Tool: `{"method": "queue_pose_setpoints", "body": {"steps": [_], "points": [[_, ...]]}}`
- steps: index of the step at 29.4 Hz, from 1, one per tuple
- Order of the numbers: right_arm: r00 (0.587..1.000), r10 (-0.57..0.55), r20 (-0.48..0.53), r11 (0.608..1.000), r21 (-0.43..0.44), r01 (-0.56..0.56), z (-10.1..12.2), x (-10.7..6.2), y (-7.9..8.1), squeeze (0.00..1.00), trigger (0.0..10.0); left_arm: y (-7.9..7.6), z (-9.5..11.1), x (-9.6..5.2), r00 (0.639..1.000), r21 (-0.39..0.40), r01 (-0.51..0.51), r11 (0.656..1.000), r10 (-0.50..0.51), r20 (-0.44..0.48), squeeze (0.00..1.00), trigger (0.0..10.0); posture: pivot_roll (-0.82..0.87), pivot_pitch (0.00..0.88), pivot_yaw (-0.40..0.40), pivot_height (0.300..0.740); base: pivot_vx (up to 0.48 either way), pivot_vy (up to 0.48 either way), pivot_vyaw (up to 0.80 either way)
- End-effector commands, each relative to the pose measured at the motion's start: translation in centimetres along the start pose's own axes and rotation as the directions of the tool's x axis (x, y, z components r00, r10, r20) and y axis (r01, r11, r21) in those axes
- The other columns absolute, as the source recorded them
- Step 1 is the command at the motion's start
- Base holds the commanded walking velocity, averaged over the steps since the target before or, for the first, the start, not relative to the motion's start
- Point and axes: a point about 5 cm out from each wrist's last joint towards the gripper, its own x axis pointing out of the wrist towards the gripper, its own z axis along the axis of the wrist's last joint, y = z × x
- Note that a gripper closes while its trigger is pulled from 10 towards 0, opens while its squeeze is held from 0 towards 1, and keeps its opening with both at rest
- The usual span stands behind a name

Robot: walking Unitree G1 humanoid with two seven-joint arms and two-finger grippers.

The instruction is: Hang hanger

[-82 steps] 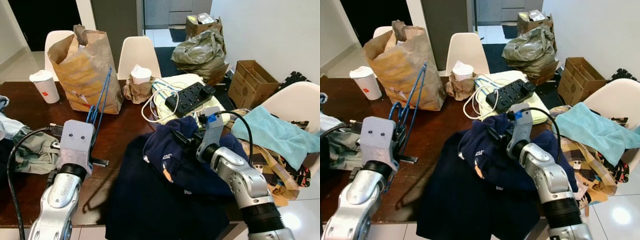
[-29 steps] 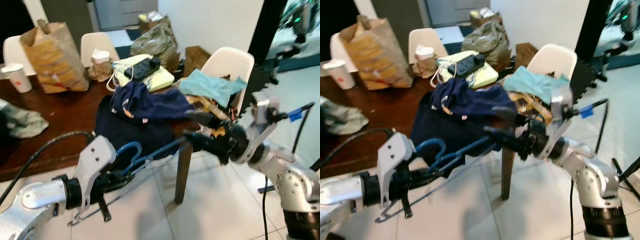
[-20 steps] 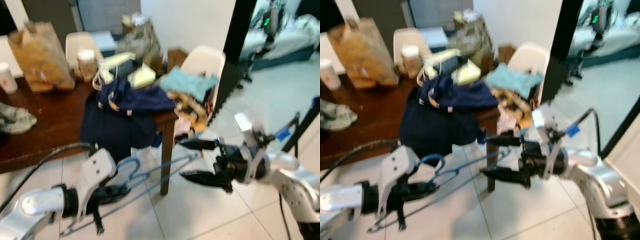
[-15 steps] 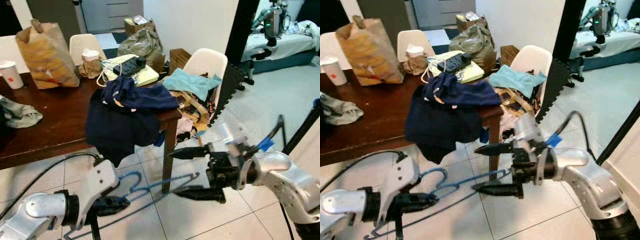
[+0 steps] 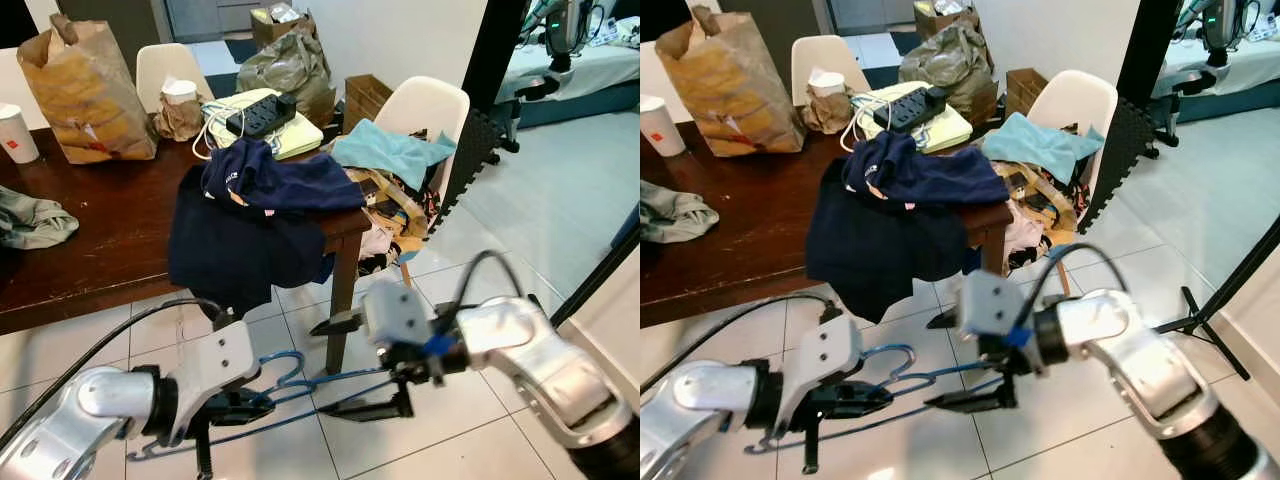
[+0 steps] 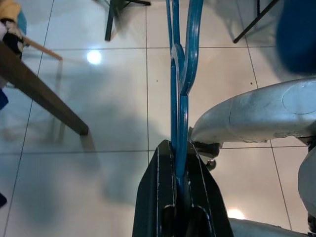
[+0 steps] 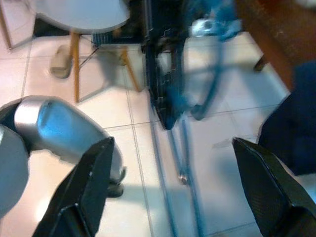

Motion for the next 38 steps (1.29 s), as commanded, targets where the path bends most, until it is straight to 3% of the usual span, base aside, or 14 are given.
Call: {"method": "queue_pose_setpoints", "body": {"steps": [1,2,3,4,5,6,15,26,27,33,35,37,38], "points": [[1.000,0.014,-0.016,1.000,-0.015,-0.014,-0.1,0.7,0.4,0.00,8.5,-0.4,-0.1,0.4,0.999,0.003,0.032,0.999,-0.032,0.000,0.00,10.0,-0.03,0.051,0.016,0.740,0.000,0.000,0.00],[1.000,0.014,-0.018,1.000,-0.016,-0.014,-0.2,0.8,0.4,0.00,8.5,-0.4,-0.1,0.4,0.999,0.006,0.037,0.999,-0.037,0.000,0.00,10.0,-0.03,0.051,0.017,0.740,0.000,0.000,0.00],[1.000,0.013,-0.021,1.000,-0.016,-0.013,-0.2,1.0,0.4,0.00,2.2,-0.3,-0.1,0.4,0.999,0.011,0.039,0.999,-0.039,-0.001,0.00,10.0,-0.03,0.051,0.017,0.740,0.000,0.000,0.00],[1.000,0.014,-0.025,1.000,-0.016,-0.014,-0.3,1.1,0.4,0.00,1.4,-0.3,0.0,0.4,0.999,0.015,0.040,0.999,-0.040,-0.001,0.00,10.0,-0.03,0.051,0.017,0.740,0.000,0.000,0.00],[1.000,0.014,-0.025,1.000,-0.016,-0.014,-0.3,1.1,0.4,0.00,1.4,-0.3,0.0,0.4,0.999,0.015,0.040,0.999,-0.040,-0.001,0.00,10.0,-0.03,0.051,0.017,0.740,0.000,0.000,0.00],[0.999,0.012,-0.033,1.000,-0.018,-0.013,-0.4,1.3,0.5,0.00,0.0,-0.2,0.1,0.5,0.999,0.021,0.040,0.999,-0.040,0.002,0.00,10.0,-0.03,0.052,0.019,0.740,0.000,0.000,0.00],[0.997,-0.012,-0.081,1.000,-0.029,0.010,-1.3,2.5,0.6,0.00,0.0,-0.2,0.6,1.0,0.998,0.051,0.054,0.997,-0.055,0.019,0.00,10.0,-0.03,0.049,0.022,0.740,0.000,0.000,0.00],[0.993,-0.038,-0.112,0.998,-0.048,0.033,-1.8,2.4,0.2,0.00,0.0,-0.1,0.1,0.5,0.996,0.066,0.089,0.994,-0.087,-0.034,0.00,10.0,-0.03,0.043,0.021,0.740,0.000,0.000,0.00],[0.993,-0.040,-0.112,0.998,-0.051,0.035,-1.8,2.4,0.1,0.00,0.0,-0.2,0.1,0.4,0.994,0.036,0.103,0.994,-0.102,-0.022,1.00,10.0,-0.03,0.043,0.020,0.740,0.000,0.000,0.00],[0.993,-0.053,-0.102,0.997,-0.056,0.048,-1.8,2.5,0.0,0.00,0.0,0.0,0.0,-0.4,0.997,-0.001,0.077,0.997,-0.077,0.005,1.00,10.0,-0.03,0.041,0.019,0.740,0.000,0.000,0.00],[0.993,-0.076,-0.091,0.997,-0.039,0.073,-2.1,2.2,-0.3,0.00,0.0,0.4,-0.3,-1.7,0.999,-0.029,0.038,0.999,-0.038,0.006,1.00,10.0,-0.03,0.038,0.019,0.740,0.000,0.000,0.00],[0.988,-0.131,-0.082,0.991,0.002,0.132,-2.8,1.3,-1.0,0.00,0.0,1.2,-1.4,-4.4,0.998,-0.066,-0.046,0.997,0.043,-0.050,1.00,10.0,-0.03,0.040,0.019,0.740,0.000,0.000,0.00],[0.988,-0.131,-0.082,0.991,0.002,0.132,-2.8,1.3,-1.0,0.00,0.0,1.2,-1.4,-4.4,0.998,-0.066,-0.046,0.997,0.043,-0.050,1.00,10.0,-0.03,0.040,0.019,0.740,0.000,0.000,0.00]]}}
